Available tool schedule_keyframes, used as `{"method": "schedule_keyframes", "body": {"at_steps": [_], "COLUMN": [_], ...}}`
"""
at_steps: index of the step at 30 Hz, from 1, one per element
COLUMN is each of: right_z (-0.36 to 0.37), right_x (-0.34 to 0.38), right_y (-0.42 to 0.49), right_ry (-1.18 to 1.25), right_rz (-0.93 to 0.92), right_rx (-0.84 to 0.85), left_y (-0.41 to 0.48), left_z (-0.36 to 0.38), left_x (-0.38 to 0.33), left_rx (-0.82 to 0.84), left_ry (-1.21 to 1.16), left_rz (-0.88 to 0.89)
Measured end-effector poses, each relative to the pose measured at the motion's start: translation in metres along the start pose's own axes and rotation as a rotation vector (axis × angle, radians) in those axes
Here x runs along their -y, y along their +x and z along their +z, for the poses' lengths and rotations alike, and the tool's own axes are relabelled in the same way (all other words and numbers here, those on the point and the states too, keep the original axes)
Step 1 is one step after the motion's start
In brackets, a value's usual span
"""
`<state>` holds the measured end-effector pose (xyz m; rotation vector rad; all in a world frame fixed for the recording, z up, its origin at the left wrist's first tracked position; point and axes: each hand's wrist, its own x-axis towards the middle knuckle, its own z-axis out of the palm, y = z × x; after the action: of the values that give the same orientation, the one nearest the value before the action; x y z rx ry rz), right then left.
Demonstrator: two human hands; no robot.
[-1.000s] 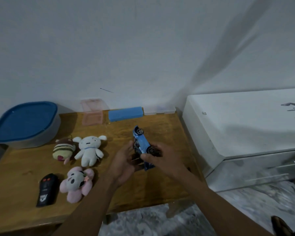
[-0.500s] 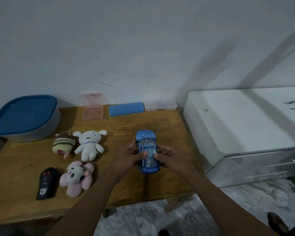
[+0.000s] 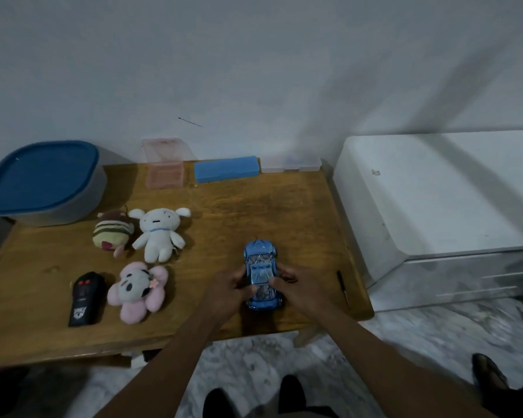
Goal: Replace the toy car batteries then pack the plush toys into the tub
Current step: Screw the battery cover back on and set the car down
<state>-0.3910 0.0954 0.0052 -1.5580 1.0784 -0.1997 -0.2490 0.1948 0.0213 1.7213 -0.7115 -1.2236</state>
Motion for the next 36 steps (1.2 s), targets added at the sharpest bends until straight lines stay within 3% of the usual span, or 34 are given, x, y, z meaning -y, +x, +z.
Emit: {"method": "schedule_keyframes", "body": {"at_steps": [7,21,24,29,36], "right_z": [0.005,0.004,-0.01,-0.063,-0.094], "right_x": [-0.013,-0.011,-0.01,-0.032,-0.057], "right_y": [0.018,0.019,0.013,-0.001,0.002], "right_ry": [-0.017,-0.119,-0.221,-0.576,-0.721], "right_rz": [0.015,-0.027,-0.003,0.097,0.151], "right_rx": [-0.015,0.003,-0.087,-0.361,-0.302], "left_y": [0.012,0.016,0.012,0.003,-0.002], "left_z": [0.005,0.002,-0.004,-0.01,0.012], "left_x": [0.009,0.013,0.017,0.019,-0.002], "left_rx": [-0.098,-0.088,-0.134,-0.375,-0.486], "left_ry": [-0.024,0.016,0.155,0.404,0.641], "left_rz": [-0.041,-0.058,-0.075,0.003,0.158]}}
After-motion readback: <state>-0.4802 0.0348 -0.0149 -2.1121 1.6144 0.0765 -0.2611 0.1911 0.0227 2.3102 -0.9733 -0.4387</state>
